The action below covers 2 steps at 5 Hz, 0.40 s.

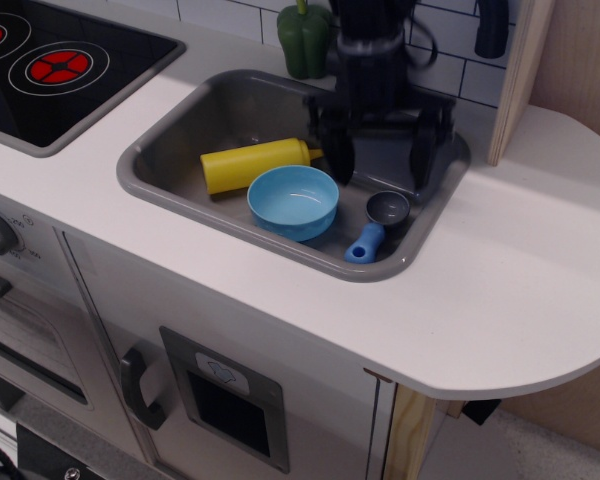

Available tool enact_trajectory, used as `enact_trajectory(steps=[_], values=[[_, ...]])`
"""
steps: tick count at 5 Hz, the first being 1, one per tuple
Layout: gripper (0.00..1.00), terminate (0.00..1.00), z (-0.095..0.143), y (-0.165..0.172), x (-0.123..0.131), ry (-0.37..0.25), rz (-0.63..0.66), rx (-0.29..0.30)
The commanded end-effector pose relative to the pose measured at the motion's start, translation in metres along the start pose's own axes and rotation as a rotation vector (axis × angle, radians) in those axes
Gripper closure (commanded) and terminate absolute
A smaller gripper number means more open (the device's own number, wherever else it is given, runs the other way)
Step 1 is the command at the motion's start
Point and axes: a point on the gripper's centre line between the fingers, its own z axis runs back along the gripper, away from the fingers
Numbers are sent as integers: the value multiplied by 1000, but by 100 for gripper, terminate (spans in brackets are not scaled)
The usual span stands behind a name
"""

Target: Take spoon out of bowl sink

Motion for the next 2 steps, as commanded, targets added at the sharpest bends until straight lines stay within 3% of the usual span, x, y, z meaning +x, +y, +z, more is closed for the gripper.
enact_trajectory(steps=[1, 2], values=[[0, 0, 43, 3, 10, -121, 6, -36], [0, 100, 43, 3, 10, -121, 6, -36]])
